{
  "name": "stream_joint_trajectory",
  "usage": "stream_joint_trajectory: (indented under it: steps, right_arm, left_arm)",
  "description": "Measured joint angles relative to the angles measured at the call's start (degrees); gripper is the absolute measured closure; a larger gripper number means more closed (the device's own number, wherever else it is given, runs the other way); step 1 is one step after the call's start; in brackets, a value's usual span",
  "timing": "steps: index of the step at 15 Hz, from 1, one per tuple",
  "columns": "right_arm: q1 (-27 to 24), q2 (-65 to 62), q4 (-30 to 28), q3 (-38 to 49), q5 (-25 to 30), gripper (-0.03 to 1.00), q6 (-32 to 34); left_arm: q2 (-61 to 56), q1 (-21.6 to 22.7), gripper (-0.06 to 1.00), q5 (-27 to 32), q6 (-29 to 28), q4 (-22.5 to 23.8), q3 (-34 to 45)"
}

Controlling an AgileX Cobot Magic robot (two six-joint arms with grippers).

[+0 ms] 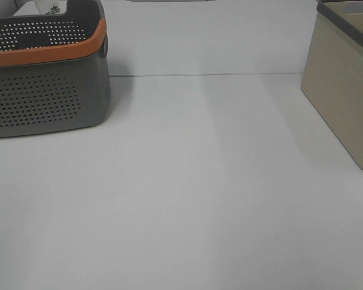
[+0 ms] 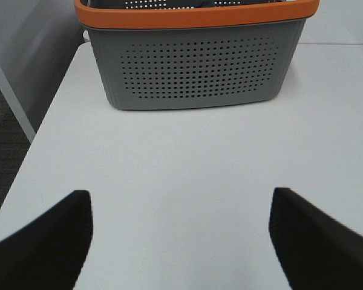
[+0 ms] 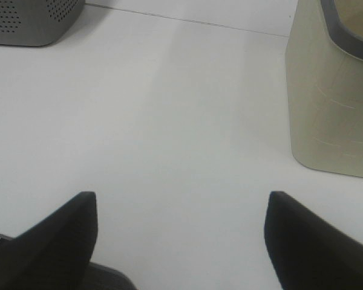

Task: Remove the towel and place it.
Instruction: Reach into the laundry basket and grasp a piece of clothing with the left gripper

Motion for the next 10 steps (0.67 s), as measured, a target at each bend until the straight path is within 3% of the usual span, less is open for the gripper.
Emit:
stream_joint_trajectory:
  steps: [10]
  right_arm:
    - [0.0, 0.0, 0.0, 0.0, 0.0, 0.22, 0.0]
  left_arm:
    - [14.5, 0.0, 0.19, -0.86, 0.0, 2.46, -10.89]
